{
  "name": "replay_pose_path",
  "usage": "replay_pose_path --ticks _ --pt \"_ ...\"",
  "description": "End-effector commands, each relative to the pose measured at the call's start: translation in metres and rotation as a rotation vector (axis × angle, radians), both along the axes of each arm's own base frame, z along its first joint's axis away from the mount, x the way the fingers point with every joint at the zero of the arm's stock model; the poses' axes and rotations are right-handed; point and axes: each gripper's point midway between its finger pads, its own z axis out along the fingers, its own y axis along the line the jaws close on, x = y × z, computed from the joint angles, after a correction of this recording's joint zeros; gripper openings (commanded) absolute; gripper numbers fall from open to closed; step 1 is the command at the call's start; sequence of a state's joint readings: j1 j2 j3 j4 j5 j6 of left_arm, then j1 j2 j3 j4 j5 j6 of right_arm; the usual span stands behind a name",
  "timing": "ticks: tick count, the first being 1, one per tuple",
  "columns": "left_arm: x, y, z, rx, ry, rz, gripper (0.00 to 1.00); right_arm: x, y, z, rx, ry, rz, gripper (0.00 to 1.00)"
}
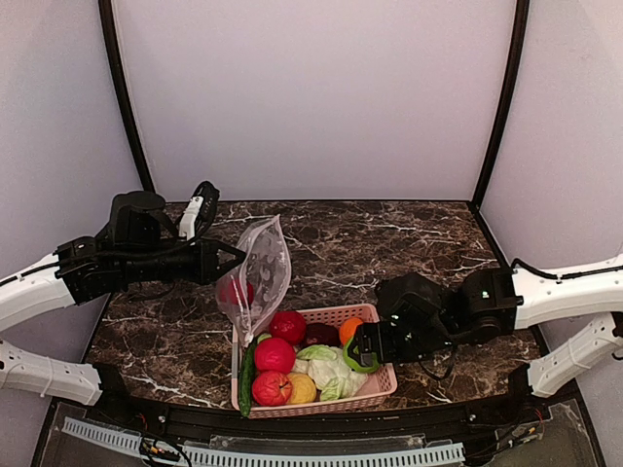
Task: Place the food in the zip-top bag and seal the zipper
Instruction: Pick up the fake fruit from the bin.
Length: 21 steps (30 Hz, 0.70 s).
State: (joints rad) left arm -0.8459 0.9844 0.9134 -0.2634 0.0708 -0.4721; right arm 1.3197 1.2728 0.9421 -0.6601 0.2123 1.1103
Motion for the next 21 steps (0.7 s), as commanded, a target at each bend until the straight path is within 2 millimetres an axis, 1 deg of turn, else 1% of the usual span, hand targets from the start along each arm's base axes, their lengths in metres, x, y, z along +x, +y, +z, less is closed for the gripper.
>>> replay_pose_path --ticks 1,8,13,21 --pt "0.000 0.001 -0.005 0.008 0.004 -0.001 0.01 0.004 -0.004 -0.008 -0.041 -0.016 -0.033 0.93" --pt "0.001 -0.002 -0.006 0.008 0.008 -0.008 0.01 0.006 0.009 -0.015 -0.089 -0.019 0.000 0.91" --pt "0.002 -0.003 -0.005 0.009 0.005 -0.011 0.01 0.009 0.018 -0.015 -0.104 -0.028 0.017 0.89" --pt "0.002 -0.002 -0.004 0.015 0.004 -0.008 0.01 0.013 0.014 -0.017 -0.127 -0.041 -0.006 0.87"
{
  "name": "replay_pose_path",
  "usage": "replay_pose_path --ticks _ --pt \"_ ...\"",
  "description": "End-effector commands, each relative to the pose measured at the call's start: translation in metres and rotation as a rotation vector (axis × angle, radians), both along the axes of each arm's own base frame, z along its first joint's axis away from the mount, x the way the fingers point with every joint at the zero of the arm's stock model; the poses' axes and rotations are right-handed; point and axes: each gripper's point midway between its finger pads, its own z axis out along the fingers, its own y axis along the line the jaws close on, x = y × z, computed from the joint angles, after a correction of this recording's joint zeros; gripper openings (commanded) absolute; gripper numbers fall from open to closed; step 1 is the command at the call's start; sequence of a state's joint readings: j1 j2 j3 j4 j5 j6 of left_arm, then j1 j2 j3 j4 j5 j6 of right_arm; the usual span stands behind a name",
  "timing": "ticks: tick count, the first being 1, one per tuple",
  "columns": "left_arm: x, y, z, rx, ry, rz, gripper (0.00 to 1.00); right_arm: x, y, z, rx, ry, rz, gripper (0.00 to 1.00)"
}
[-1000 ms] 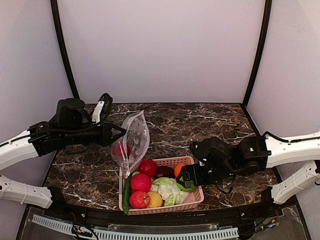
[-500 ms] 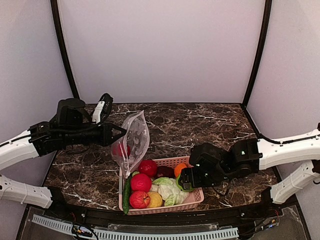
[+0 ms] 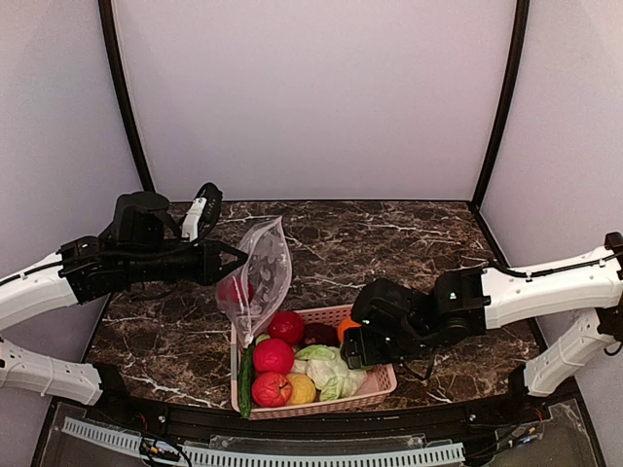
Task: Place the food in the zip-top bag and seal the zipper
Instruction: Pick up the fake fruit from the bin.
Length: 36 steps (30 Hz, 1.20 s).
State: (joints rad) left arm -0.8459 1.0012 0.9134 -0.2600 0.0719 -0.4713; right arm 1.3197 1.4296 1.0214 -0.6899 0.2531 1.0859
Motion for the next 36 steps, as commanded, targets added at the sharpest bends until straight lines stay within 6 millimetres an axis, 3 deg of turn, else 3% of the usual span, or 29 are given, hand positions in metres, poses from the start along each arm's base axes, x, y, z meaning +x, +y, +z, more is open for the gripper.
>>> replay_pose_path --ticks 1,24,36 --pt "0.001 0.000 0.000 0.005 -0.005 -0.007 0.01 0.003 0.002 0.004 -0.008 -0.025 -0.008 0.86" --pt "0.000 0.002 0.002 0.002 -0.012 -0.003 0.01 0.009 0.004 0.012 0.006 -0.064 -0.014 0.67" --pt "-0.002 0.001 0.003 -0.006 -0.012 -0.009 0.01 0.017 -0.011 0.065 0.155 -0.177 -0.047 0.64"
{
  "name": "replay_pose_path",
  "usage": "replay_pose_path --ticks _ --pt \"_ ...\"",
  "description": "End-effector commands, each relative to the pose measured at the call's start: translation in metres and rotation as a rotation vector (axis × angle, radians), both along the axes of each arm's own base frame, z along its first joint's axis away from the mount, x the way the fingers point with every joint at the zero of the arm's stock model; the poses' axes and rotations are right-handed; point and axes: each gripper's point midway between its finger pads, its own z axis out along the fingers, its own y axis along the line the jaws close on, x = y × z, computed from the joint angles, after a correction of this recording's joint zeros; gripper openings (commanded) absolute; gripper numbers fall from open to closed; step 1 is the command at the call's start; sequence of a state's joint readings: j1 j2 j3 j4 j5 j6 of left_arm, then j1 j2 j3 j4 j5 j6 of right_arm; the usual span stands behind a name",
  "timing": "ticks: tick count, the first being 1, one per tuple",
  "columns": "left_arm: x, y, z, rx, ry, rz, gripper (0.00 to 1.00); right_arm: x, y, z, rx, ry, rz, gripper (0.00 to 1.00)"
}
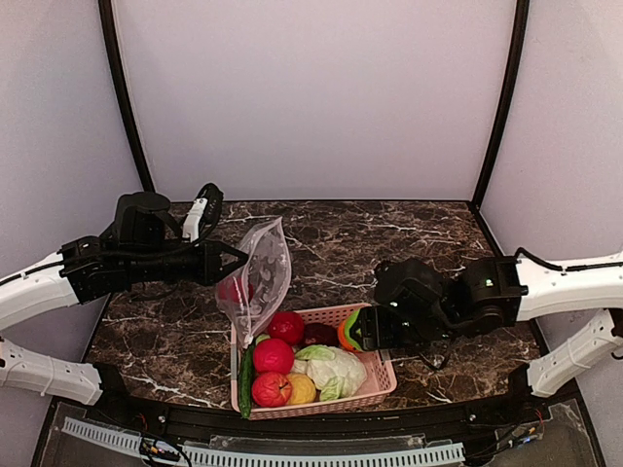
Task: Place the food in the zip-top bag and seal the zipper
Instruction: Pick up the fake fruit from the bin, then place the fake fruit in the zipper food storage bag.
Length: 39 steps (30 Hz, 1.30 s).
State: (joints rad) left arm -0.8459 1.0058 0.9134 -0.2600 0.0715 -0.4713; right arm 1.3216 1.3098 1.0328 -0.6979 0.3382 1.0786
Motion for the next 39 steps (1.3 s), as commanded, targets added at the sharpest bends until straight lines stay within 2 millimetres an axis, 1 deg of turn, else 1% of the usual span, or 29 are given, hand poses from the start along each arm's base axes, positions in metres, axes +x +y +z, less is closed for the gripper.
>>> replay_pose_path --ticks 1,5,9,14,18,22,26,29,34,39 --pt "-0.002 0.002 0.005 -0.011 -0.014 -0.010 0.01 0.007 -0.005 0.027 0.069 -0.085 -0.013 0.64" --pt "-0.003 -0.001 0.005 -0.028 -0.012 -0.021 0.01 0.014 -0.003 0.050 0.094 -0.158 0.004 0.65" --pt "-0.004 -0.004 0.008 -0.039 -0.012 -0.030 0.01 0.023 0.011 0.074 0.097 -0.225 0.058 0.65" --pt "-0.005 -0.002 0.011 -0.045 -0.017 -0.028 0.01 0.027 0.048 0.109 0.176 -0.302 0.171 0.65" --pt "-0.006 -0.002 0.011 -0.058 -0.014 -0.029 0.01 0.021 0.085 0.137 0.289 -0.370 0.300 0.65" --pt "-0.007 -0.003 0.011 -0.062 -0.011 -0.033 0.01 0.018 0.113 0.158 0.339 -0.416 0.381 0.65" --pt "-0.007 -0.003 0.011 -0.060 -0.010 -0.037 0.01 0.022 0.135 0.160 0.325 -0.434 0.420 0.65" --pt "-0.007 -0.003 0.012 -0.061 -0.013 -0.038 0.01 0.025 0.145 0.155 0.306 -0.438 0.428 0.65" --pt "-0.009 0.000 0.014 -0.056 -0.018 -0.034 0.01 0.034 0.156 0.141 0.285 -0.408 0.418 0.65" --pt "-0.010 0.004 0.016 -0.052 -0.024 -0.029 0.01 0.041 0.159 0.128 0.265 -0.379 0.409 0.66"
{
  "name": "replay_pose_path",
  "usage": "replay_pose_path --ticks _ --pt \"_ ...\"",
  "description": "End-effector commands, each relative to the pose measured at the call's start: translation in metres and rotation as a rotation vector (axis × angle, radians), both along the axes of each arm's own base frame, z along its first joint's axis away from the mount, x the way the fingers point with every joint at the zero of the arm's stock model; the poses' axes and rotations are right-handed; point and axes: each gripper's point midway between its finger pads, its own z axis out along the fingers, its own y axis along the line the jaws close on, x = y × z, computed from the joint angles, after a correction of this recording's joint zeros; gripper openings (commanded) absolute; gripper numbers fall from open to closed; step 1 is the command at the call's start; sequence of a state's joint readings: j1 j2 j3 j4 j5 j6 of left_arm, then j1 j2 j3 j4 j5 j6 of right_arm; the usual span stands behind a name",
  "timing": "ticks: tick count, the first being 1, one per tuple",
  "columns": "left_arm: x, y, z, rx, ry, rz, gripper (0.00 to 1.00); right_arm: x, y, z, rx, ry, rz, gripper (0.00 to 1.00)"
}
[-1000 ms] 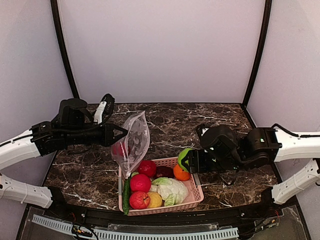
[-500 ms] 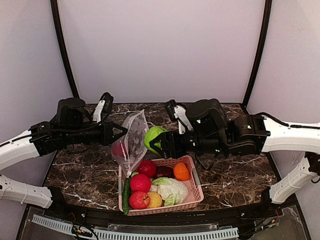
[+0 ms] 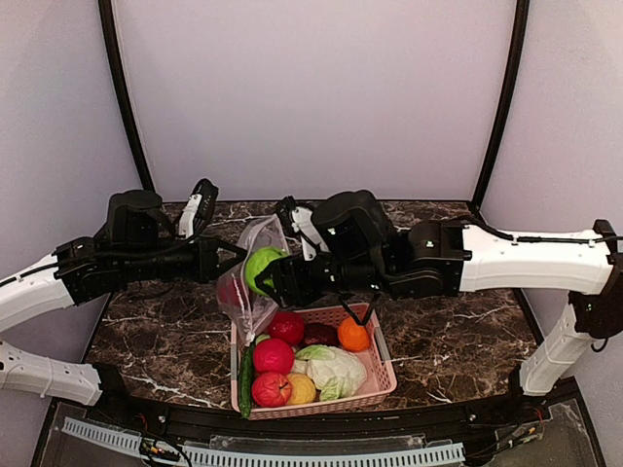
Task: Place the food in the zip-top bag and seal the zipper
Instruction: Place the fake fruit in the zipper food storage bag.
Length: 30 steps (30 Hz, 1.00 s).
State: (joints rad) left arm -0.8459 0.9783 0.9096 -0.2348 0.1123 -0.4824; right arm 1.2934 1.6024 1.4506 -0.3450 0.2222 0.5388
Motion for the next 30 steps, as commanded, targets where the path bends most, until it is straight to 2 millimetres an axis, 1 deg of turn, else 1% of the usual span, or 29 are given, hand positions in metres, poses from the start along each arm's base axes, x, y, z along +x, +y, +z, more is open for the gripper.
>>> replay_pose_path --ticks 1,5,8,13,19,21,23,26,28,30 --pt "-0.003 0.007 0.003 0.003 -0.014 0.006 0.01 0.011 0.005 0.006 0.020 0.003 -0.011 0.66" --pt "-0.004 0.007 0.006 0.001 -0.018 0.004 0.01 0.022 -0.001 -0.011 -0.035 0.027 -0.059 0.66" --pt "-0.004 0.007 0.006 0.001 -0.018 0.001 0.01 0.026 -0.005 -0.020 -0.063 0.042 -0.075 0.66" --pt "-0.004 0.005 0.004 0.005 -0.011 -0.007 0.01 0.027 -0.002 -0.025 -0.075 0.051 -0.059 0.67" --pt "-0.004 0.004 0.005 0.002 -0.011 -0.011 0.01 0.025 0.008 -0.027 -0.082 0.062 -0.027 0.70" --pt "-0.004 0.004 0.005 0.002 -0.010 -0.012 0.01 0.024 0.011 -0.027 -0.084 0.065 -0.018 0.73" --pt "-0.004 0.004 0.006 0.002 -0.010 -0.012 0.01 0.024 0.013 -0.027 -0.087 0.062 -0.015 0.79" --pt "-0.004 0.005 0.005 0.004 -0.011 -0.011 0.01 0.025 0.013 -0.026 -0.088 0.059 -0.013 0.85" --pt "-0.004 0.005 0.006 0.005 -0.012 -0.010 0.01 0.025 0.013 -0.024 -0.085 0.055 -0.013 0.88" --pt "-0.004 0.004 0.005 0.006 -0.011 -0.011 0.01 0.025 0.013 -0.024 -0.085 0.053 -0.013 0.89"
